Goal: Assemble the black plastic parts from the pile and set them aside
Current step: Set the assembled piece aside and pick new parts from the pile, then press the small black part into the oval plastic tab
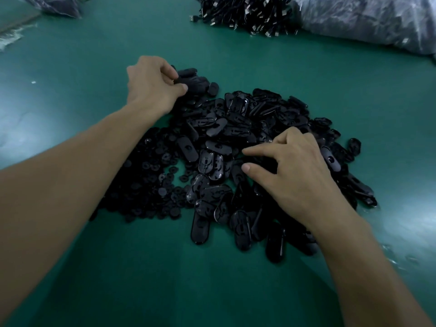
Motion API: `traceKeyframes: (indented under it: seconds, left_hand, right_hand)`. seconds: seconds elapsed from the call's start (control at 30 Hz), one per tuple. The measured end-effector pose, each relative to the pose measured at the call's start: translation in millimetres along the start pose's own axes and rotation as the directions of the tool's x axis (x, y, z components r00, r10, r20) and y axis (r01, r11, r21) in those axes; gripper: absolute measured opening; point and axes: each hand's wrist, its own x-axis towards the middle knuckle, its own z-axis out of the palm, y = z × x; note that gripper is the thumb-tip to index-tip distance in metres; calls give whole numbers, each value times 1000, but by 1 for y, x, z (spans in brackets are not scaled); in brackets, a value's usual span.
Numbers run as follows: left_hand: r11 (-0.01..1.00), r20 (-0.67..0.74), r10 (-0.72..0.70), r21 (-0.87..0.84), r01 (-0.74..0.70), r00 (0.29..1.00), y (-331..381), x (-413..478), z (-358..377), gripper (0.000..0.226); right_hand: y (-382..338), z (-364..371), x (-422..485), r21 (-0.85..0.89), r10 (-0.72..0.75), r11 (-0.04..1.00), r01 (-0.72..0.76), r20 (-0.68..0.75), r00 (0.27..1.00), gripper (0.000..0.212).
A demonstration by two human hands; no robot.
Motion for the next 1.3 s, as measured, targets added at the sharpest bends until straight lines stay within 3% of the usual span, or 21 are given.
traceKeyframes:
  seconds: [0.1, 0.2, 0.37, 0.5, 0.63, 0.7, 0.87, 1.3]
  left_hand:
    - [999, -39, 26, -34, -28, 999, 7, -6, -1, 11]
    - [993, -42, 87, -82, -91, 995, 20, -21, -5, 20]
    - [969, 155, 154, -215, -118, 976, 40, -57, -15, 13]
    - [962, 304, 203, -237, -132, 931, 46, -85, -23, 23]
    - [953, 476, 113, -300, 40, 872, 46, -103, -27, 39]
    - [933, 561, 104, -341, 115, 821, 47, -109, -26, 34]
    - [873, 572, 125, -452, 185, 811, 44, -108, -26, 17]
    - [839, 562, 170, -513, 180, 810, 42, -107, -27, 18]
  right_hand:
    - [1, 1, 0, 50, -7, 999, 8, -23, 1000, 23]
    - [2, 1, 1, 117, -16, 993, 25, -70, 997, 9]
    - [-1, -1, 2, 344, -11, 935, 86, -214, 977, 13]
    - [-10, -2, 0, 467, -24, 864, 185, -330, 944, 11]
    - [-12, 1, 0, 485, -37, 845, 228, -372, 928, 12]
    - [-13, 1, 0, 495, -27, 835, 239, -397, 917, 16]
    - [-16, 1, -1, 597, 14, 772, 217, -358, 933, 24]
    - [-14, -2, 3, 826, 130, 548, 129, -237, 963, 17]
